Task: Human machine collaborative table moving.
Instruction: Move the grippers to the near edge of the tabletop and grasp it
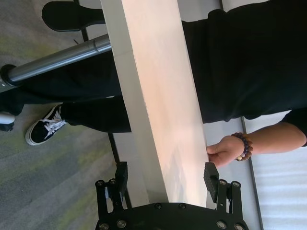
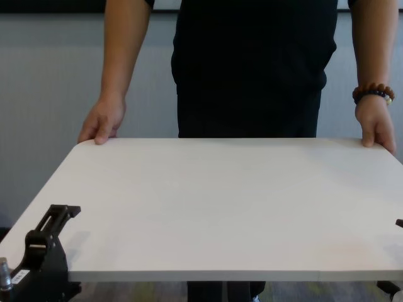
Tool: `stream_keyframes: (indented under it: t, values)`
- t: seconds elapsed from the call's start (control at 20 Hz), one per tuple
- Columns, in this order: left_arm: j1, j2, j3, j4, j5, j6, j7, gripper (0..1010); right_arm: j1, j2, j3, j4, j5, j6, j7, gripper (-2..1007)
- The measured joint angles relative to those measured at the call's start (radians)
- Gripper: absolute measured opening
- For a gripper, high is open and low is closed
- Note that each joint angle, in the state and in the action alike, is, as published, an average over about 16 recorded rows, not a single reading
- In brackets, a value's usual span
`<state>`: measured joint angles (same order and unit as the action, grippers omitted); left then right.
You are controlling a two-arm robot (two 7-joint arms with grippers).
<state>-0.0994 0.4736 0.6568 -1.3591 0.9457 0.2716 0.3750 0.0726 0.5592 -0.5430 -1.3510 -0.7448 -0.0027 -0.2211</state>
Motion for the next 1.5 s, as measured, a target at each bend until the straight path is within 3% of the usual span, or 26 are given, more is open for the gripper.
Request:
stream_keyframes:
  t: [0.75,1.5]
  values:
    - [0.007,-0.033,-0.029,0.048,0.018,-0.006,-0.006,1000,0.001,-0.026,0.018,0.018,-0.026,-0.005,0.026,1005]
    - [0.010,-0.056,-0.062,0.080,0.013,-0.052,0.002,1000,0.007,-0.047,0.035,0.035,-0.053,-0.021,0.033,1005]
